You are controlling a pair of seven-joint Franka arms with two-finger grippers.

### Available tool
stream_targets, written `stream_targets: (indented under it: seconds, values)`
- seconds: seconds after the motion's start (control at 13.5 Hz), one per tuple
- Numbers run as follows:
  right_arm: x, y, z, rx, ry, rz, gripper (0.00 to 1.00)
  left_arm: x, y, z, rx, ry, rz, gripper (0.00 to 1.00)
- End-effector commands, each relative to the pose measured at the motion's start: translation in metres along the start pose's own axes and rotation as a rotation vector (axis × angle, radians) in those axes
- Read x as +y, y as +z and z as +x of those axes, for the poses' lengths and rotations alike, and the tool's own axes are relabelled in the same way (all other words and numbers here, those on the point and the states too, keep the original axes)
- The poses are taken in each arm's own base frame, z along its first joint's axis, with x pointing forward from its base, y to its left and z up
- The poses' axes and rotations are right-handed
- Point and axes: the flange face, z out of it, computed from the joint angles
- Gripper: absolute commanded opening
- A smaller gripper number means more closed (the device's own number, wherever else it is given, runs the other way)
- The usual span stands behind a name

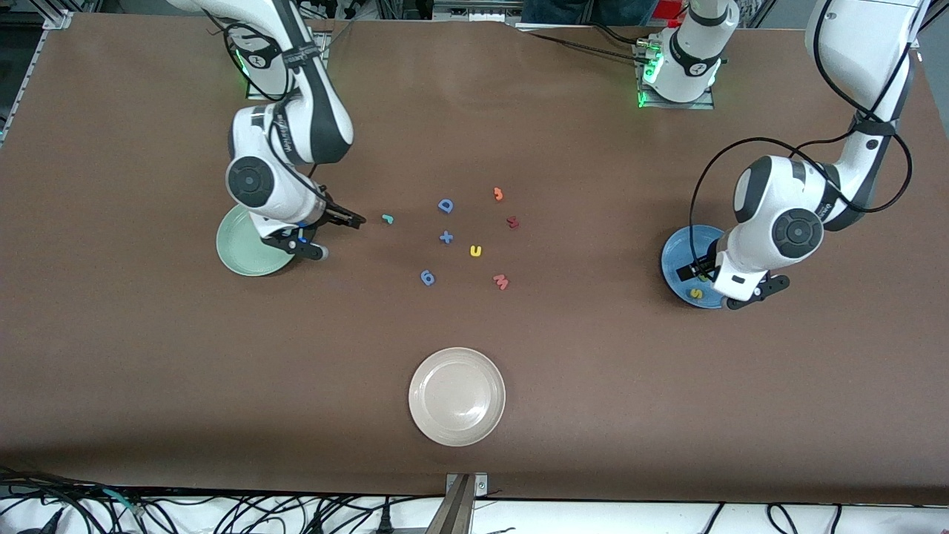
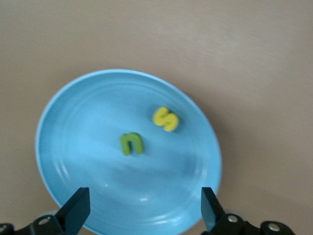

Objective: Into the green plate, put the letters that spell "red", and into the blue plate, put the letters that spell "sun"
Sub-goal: 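Move the right gripper back to the letters while the left gripper follows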

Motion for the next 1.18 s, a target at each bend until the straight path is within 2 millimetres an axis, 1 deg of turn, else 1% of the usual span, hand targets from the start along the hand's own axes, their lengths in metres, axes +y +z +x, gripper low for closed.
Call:
stream_targets:
  seconds: [0.0,0.07,0.15,0.22,0.3,0.37,0.44,0.52,0.59,0.66,0.74,0.89,0.96,1.03,1.11]
  values:
    - [-0.02,0.021,-0.005,0.024,0.079,0.006,0.82,0.057,-0.024,-0.037,0.037,0.069,-0.02,1.0]
    - [-0.031,0.031,-0.011,0.043,0.095,0.007,0.82,0.078,-0.031,-0.047,0.049,0.081,-0.032,1.0]
    - [-0.039,0.038,-0.014,0.06,0.11,0.01,0.82,0.098,-0.033,-0.061,0.058,0.115,-0.034,1.0]
    - [-0.043,0.046,-0.017,0.069,0.083,0.004,0.82,0.12,-0.039,-0.074,0.072,0.157,-0.04,1.0]
    - [-0.046,0.047,-0.019,0.074,0.002,0.001,0.82,0.143,-0.046,-0.089,0.09,0.201,-0.046,1.0]
    - [-0.046,0.047,-0.02,0.071,-0.124,-0.005,0.84,0.164,-0.06,-0.098,0.115,0.232,-0.065,1.0]
    - [-0.044,0.046,-0.021,0.067,-0.235,-0.005,0.93,0.187,-0.076,-0.108,0.142,0.266,-0.089,1.0]
    - [-0.044,0.045,-0.021,0.063,-0.328,-0.008,0.94,0.212,-0.09,-0.12,0.167,0.305,-0.112,1.0]
    - [-0.046,0.043,-0.024,0.066,-0.39,-0.01,0.94,0.235,-0.099,-0.129,0.186,0.334,-0.134,1.0]
    - [-0.048,0.043,-0.027,0.069,-0.446,-0.017,0.98,0.254,-0.108,-0.137,0.201,0.343,-0.154,1.0]
    - [-0.05,0.044,-0.029,0.071,-0.506,-0.021,0.98,0.271,-0.11,-0.148,0.206,0.366,-0.167,1.0]
    - [-0.049,0.045,-0.03,0.068,-0.626,-0.026,0.98,0.306,-0.107,-0.162,0.209,0.402,-0.19,1.0]
    - [-0.047,0.043,-0.03,0.068,-0.685,-0.025,0.98,0.321,-0.103,-0.163,0.222,0.387,-0.189,1.0]
    - [-0.044,0.044,-0.031,0.064,-0.734,-0.027,0.98,0.331,-0.096,-0.165,0.235,0.378,-0.176,1.0]
    - [-0.042,0.045,-0.032,0.06,-0.777,-0.031,0.98,0.34,-0.077,-0.166,0.228,0.384,-0.154,1.0]
